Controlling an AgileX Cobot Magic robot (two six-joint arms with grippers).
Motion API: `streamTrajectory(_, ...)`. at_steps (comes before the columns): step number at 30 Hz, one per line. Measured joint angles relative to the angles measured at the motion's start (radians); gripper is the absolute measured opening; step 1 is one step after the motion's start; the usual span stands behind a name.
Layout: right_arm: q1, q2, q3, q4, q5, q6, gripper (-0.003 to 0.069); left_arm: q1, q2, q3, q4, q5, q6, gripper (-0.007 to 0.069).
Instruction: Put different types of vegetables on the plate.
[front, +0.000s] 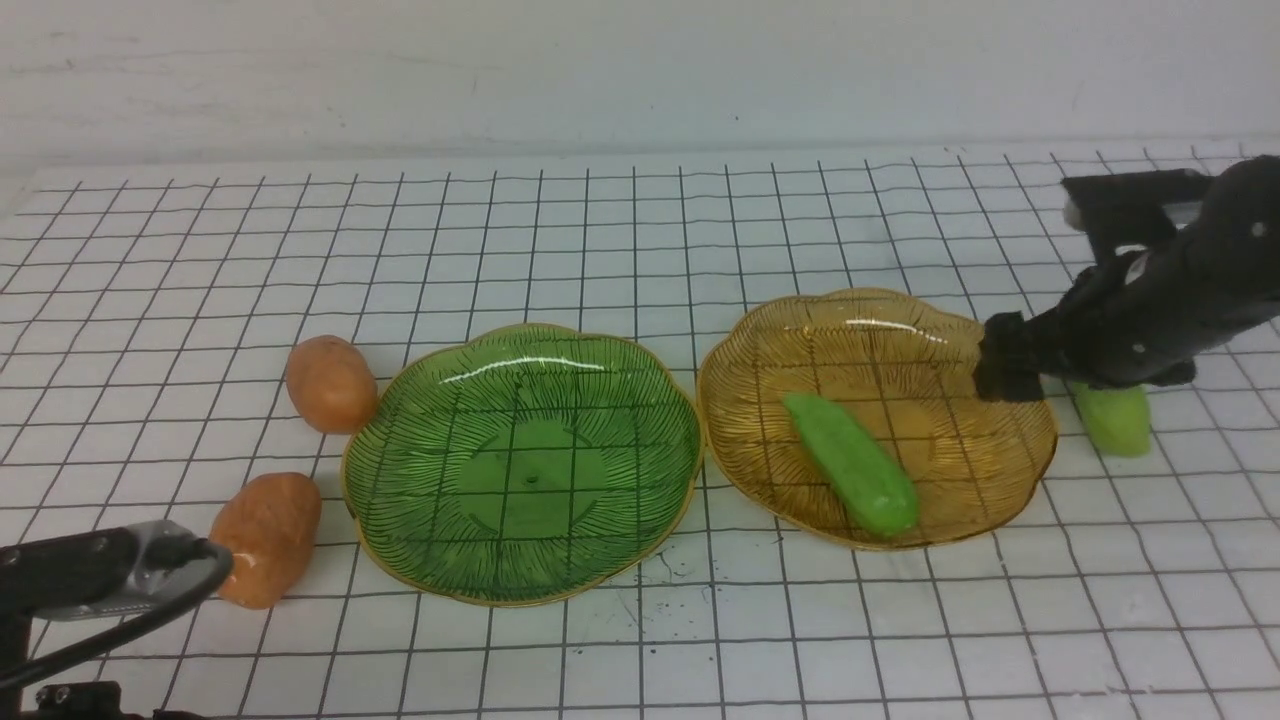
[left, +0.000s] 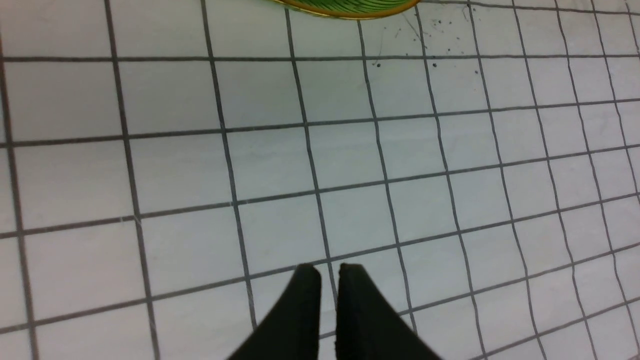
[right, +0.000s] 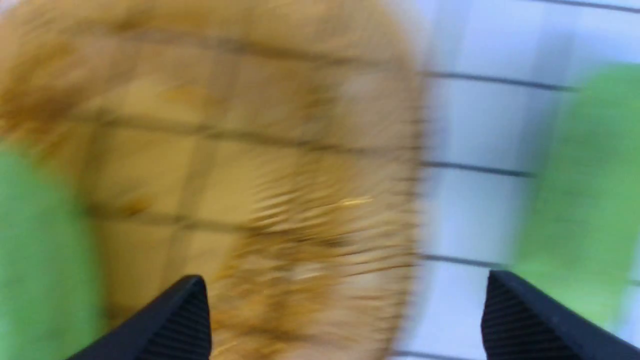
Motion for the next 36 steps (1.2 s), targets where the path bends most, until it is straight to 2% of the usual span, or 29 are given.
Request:
streamTrajectory(3, -0.056, 0.019, -0.001, -0.026, -0.021, 0.063, 0.0685, 0.000, 0.000, 0.000, 0.000, 0.015, 0.000, 0.0034)
streamTrajectory(7, -0.094, 0.066, -0.001, -0.048, -0.048, 0.074, 0.0669, 0.000, 0.000, 0.000, 0.000, 0.020, 0.000, 0.0034)
streamTrajectory(12, -0.098, 0.133, -0.001, -0.104, -0.073, 0.078, 0.0645, 0.000, 0.000, 0.000, 0.000, 0.020, 0.000, 0.0034)
streamTrajectory(17, -0.098, 0.174, -0.001, -0.131, -0.078, 0.080, 0.0579, 0.000, 0.000, 0.000, 0.001, 0.020, 0.000, 0.0034)
streamTrajectory(19, -0.098, 0.175, -0.001, -0.153, -0.078, 0.080, 0.0497, 0.000, 0.000, 0.000, 0.001, 0.021, 0.000, 0.0034)
streamTrajectory(20, -0.098, 0.175, -0.001, -0.155, -0.078, 0.080, 0.0489, 0.000, 0.000, 0.000, 0.001, 0.021, 0.000, 0.0034)
streamTrajectory(22, -0.098, 0.175, -0.001, -0.193, -0.077, 0.080, 0.0373, 0.000, 0.000, 0.000, 0.001, 0.029, 0.000, 0.0034)
streamTrajectory(29, -0.098, 0.078, -0.001, -0.332, -0.057, 0.078, 0.0370, 0.000, 0.000, 0.000, 0.001, 0.056, -0.002, 0.0034)
streamTrajectory(36, -0.078, -0.109, -0.001, -0.293, -0.028, 0.077, 0.0370, 0.000, 0.000, 0.000, 0.006, 0.067, -0.002, 0.0034)
